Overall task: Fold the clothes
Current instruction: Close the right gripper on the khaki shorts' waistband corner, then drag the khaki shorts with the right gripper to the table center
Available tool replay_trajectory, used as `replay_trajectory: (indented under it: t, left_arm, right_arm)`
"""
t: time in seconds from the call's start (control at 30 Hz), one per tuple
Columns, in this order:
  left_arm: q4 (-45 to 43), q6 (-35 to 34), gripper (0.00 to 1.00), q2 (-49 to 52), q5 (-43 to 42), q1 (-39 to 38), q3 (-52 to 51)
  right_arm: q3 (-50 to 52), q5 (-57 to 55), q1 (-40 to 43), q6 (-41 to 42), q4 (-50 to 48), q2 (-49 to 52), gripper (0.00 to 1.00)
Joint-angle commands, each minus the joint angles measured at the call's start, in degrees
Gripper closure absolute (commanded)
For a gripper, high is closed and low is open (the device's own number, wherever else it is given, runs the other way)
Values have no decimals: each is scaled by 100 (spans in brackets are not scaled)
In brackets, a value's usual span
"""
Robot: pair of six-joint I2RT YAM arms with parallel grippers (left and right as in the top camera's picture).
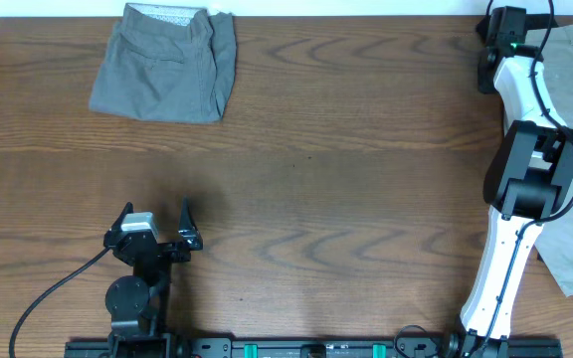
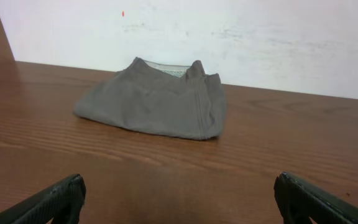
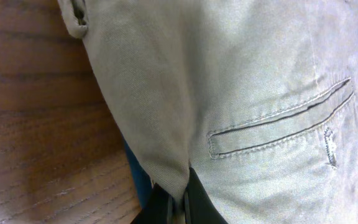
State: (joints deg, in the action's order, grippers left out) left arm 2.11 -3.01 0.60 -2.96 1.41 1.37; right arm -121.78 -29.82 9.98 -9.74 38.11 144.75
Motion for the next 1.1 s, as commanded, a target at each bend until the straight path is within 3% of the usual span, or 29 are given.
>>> replay_trajectory:
  t: [0.0, 0.37, 1.07]
  left_arm:
    - [168, -31, 2, -37, 87, 17, -114]
    - [168, -31, 2, -37, 87, 17, -114]
    - [168, -31, 2, -37, 87, 17, -114]
  right_arm:
    - [-28, -273, 48, 326, 31, -111, 99]
    - [-28, -118, 39, 396, 142, -199, 99]
    - [-28, -120, -365, 800, 498, -1403, 99]
